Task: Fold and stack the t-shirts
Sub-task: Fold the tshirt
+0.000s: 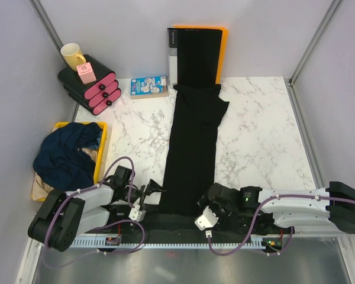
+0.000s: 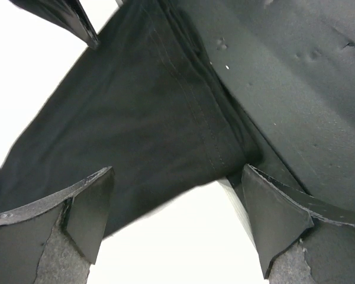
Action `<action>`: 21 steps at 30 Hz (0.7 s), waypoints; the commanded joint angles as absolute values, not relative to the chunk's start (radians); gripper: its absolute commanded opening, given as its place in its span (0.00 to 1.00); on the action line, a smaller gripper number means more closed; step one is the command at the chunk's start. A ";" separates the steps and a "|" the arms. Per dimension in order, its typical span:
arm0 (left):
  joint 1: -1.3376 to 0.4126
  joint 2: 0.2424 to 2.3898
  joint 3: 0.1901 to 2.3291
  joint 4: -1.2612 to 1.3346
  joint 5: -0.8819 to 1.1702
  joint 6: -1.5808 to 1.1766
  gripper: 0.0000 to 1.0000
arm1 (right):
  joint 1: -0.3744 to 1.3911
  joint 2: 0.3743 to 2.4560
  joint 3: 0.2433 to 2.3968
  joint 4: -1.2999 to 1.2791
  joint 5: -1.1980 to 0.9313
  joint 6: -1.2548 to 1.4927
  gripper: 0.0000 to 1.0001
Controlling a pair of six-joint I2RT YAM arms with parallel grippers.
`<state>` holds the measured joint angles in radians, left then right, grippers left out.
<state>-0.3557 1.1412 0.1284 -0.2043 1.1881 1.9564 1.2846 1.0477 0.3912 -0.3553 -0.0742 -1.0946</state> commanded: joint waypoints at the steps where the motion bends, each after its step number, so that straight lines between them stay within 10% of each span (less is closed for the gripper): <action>1: -0.359 1.187 0.063 0.121 1.218 2.638 0.95 | 1.305 1.043 0.385 -0.296 -0.069 -1.039 0.91; 21: -0.400 1.195 0.097 0.302 1.066 2.658 0.96 | 1.325 1.037 0.390 -0.319 -0.060 -1.020 0.88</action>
